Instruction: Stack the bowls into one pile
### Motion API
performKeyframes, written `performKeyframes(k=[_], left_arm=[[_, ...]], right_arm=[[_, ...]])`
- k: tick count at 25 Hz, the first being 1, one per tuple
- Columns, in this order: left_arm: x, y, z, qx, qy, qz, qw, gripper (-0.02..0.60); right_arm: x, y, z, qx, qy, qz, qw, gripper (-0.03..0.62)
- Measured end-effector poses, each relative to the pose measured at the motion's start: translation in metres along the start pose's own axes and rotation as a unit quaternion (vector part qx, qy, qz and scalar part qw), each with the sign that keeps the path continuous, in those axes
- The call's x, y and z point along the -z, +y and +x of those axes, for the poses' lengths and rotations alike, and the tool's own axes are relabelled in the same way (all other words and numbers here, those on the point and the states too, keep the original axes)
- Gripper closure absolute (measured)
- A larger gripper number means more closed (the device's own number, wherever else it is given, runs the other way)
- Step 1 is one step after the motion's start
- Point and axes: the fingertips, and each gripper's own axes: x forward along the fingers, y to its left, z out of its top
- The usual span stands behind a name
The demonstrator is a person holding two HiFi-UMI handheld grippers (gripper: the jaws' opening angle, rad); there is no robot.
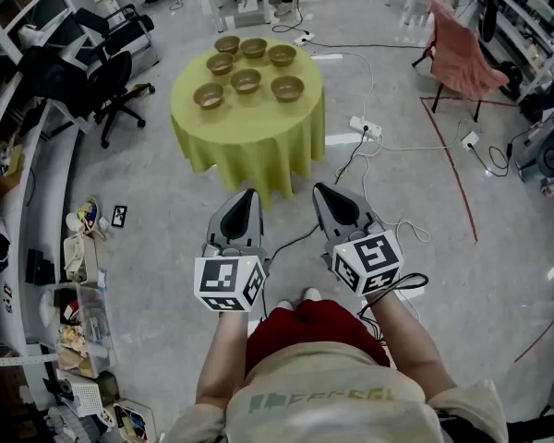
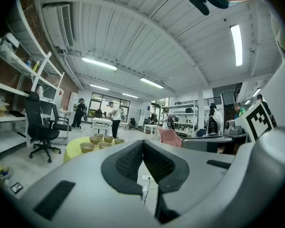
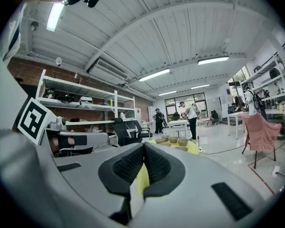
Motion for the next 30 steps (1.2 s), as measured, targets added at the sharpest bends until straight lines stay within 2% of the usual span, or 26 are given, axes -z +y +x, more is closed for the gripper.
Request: performKeyframes(k=[9,14,23,30], left_arm=[[-0.01,-0.003,0.012,-0.006,-0.01,0.017,0.9998,0.558],[-0.012,-0.01,0.018,-0.014,-0.016,0.015,0.9997,0.558],[-0.016,-0.016,0.03,-0.042,-0.025,0.014,0.9987,0.557],[-0.021,-0.01,0.044,-0.049,-0.029,0.012,0.9983,0.558]], right_arm=[[0.005,-0.013,0.009,-0.009,0.009,0.002,1.0,0.557],[0.005,-0.03,0.006,-0.01,0.008,0.023,1.0,0.557],[0.006,-0.058,-0.003,-0.006,0.013,0.017,1.0,0.557],[0.001,-0.067,0.009,-0.006,0.005,0.014,1.0,0.557]])
